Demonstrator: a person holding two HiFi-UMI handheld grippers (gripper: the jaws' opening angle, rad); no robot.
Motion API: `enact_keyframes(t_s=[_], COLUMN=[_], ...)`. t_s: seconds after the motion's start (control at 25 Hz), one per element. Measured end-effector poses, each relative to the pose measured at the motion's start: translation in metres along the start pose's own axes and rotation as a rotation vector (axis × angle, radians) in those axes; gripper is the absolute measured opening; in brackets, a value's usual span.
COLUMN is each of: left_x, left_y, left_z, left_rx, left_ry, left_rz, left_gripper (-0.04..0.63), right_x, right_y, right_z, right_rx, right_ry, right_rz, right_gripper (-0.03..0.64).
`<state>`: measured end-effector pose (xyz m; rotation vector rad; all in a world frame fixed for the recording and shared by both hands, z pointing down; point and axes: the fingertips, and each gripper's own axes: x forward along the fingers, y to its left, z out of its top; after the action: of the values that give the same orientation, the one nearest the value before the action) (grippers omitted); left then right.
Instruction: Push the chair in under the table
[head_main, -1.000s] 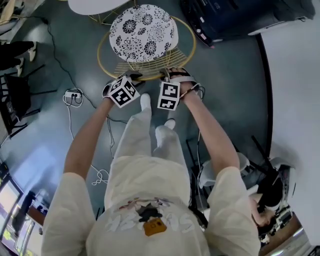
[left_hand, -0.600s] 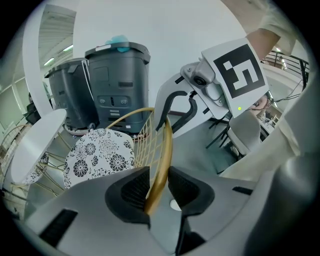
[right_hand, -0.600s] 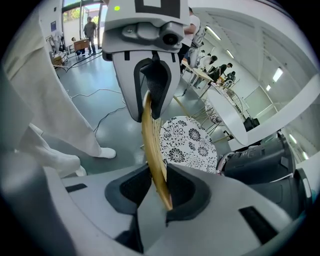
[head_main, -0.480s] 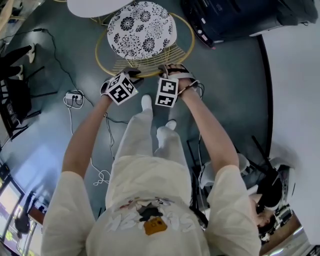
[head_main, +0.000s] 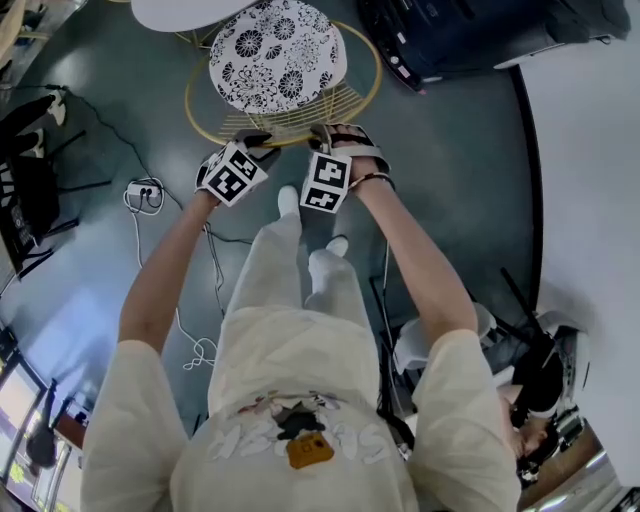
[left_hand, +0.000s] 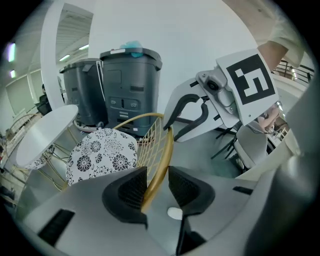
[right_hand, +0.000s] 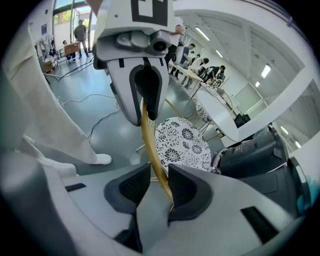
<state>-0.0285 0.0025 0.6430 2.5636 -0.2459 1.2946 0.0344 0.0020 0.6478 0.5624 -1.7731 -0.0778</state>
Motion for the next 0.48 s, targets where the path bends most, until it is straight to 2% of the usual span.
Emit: enact_keyframes(t_s=[0.12, 0.24, 0.36, 0.48], left_x=[-0.011, -0.024, -0.037, -0.050], left_y=[-0.003, -0.016, -0.036, -0.056], left_z=[0.014, 0.023, 0.026, 0.027], left_rx=[-0.037, -0.076, -0.097, -0.131], left_ry=[-0.061, -0.087, -0.120, -0.149], left_rz=[0.024, 0.063, 0.106, 0.150], left_gripper=[0.117, 0.115, 0.114, 0.102], right_x=[-0.016, -0.034, -0.050, -0.072], right_y=[0.005, 0.014, 0.022, 0.028], right_z=[0.007, 0.009, 0.009, 0.010], right_rx=[0.026, 0.061, 0.134, 0.210], right_ry=[-0.066, -0.102, -0.131, -0.180], right_rz=[0.001, -0.002, -0.017, -0.043], right_gripper=[0.103, 0.102, 0.094, 0.059])
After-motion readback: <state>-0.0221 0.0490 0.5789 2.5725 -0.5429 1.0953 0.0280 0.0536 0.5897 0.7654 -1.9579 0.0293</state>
